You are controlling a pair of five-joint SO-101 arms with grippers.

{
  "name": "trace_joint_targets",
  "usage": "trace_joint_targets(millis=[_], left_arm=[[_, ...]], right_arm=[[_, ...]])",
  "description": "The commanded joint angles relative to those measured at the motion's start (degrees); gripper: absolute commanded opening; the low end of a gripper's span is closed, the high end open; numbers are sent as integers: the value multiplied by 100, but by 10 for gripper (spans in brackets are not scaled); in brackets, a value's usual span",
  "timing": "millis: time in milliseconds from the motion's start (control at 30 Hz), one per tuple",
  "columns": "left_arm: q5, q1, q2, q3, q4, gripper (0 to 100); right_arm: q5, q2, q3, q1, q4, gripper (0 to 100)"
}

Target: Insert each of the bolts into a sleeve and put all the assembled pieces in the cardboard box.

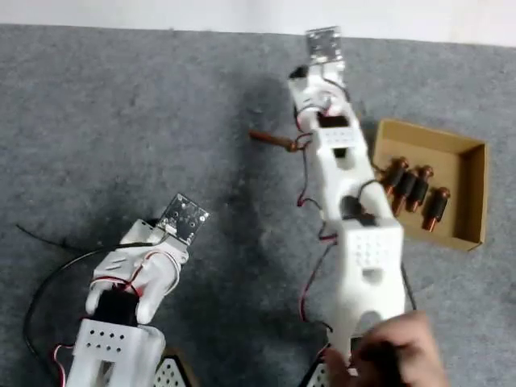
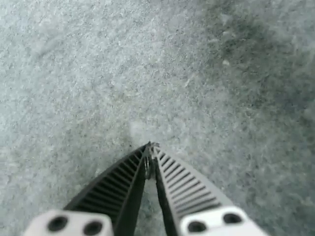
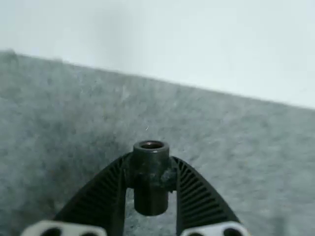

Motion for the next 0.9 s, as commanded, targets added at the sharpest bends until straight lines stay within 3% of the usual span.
trace_joint_targets(millis=[0, 133, 300, 500, 867], left_arm=[[26, -22, -110, -40, -132, 6], [18, -22, -92, -40, -132, 6], [18, -22, -84, -31, -132, 6], [9, -22, -84, -31, -132, 6], [9, -31, -84, -31, -132, 6]], right_arm=[[-9, 1262, -2369, -242, 567, 5], [70, 2615, -3978, -435, 980, 5], [686, 3855, -5341, -646, 1578, 5], [765, 4154, -7116, -831, 3714, 5], [791, 3714, -7020, -901, 6360, 5]])
